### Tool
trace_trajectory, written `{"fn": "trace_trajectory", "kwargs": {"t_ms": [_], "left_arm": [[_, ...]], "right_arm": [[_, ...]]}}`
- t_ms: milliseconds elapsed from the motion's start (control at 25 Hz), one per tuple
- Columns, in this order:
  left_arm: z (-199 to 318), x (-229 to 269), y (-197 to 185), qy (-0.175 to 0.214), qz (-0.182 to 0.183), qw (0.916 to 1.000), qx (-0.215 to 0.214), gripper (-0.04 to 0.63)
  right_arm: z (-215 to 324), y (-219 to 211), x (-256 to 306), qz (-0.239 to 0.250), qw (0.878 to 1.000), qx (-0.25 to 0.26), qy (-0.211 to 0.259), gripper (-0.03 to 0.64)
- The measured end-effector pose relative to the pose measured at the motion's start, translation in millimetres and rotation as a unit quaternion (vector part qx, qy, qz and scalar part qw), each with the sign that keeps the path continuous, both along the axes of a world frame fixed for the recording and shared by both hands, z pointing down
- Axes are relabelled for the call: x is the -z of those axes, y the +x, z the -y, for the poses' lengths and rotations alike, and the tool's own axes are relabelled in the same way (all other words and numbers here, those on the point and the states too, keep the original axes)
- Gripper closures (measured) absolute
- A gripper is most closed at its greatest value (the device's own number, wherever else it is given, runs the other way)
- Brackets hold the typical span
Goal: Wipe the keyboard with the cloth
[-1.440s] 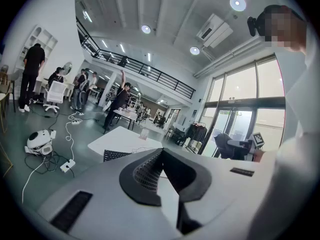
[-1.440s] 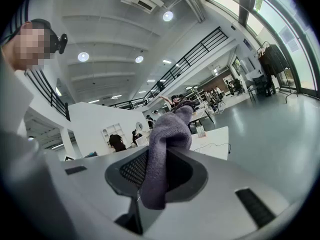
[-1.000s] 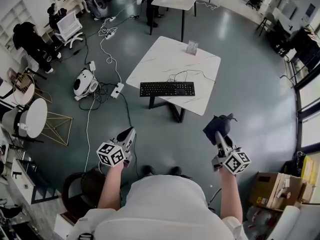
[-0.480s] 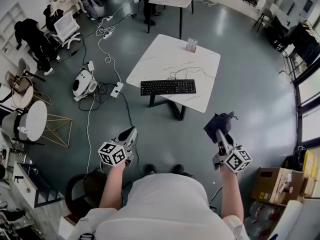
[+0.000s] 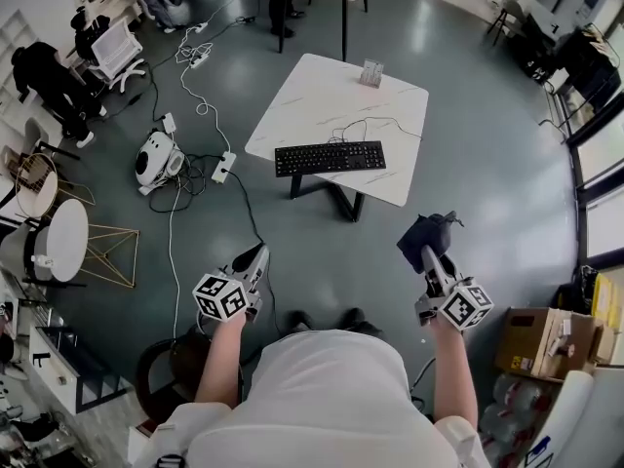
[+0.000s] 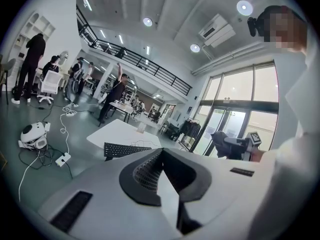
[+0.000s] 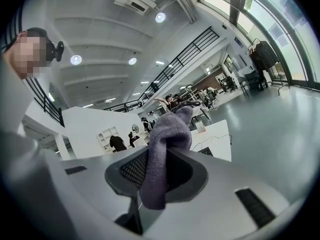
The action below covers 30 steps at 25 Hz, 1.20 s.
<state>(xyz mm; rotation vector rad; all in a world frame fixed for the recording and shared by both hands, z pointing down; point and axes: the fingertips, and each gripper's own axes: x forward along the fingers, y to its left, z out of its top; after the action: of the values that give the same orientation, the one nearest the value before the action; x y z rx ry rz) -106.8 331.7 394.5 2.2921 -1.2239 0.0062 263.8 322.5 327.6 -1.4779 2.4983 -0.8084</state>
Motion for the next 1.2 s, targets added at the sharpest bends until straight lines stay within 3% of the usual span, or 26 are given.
{"fn": "trace_trajectory", "kwargs": {"t_ms": [560,880,1200], "left_arm": [[0.0,-13.5,-64.6,-0.004,-0.010,0.9999,0.004,0.581],[11.2,-22.7,-77.0,-0.012,-0.009,0.9996,0.023,0.581],[47.9,-33.6,-78.7,-0.026,-0.010,0.9990,0.035,0.581]], "right_arm": [[2.7,-41.0,-14.0,-0.025,1.000,-0.013,-0.011,0.526],[22.2,-55.1,-24.6,-0.025,0.999,-0.005,-0.027,0.526],[78.6,-64.4,-46.3,-0.018,0.999,0.014,-0.042,0.526]]}}
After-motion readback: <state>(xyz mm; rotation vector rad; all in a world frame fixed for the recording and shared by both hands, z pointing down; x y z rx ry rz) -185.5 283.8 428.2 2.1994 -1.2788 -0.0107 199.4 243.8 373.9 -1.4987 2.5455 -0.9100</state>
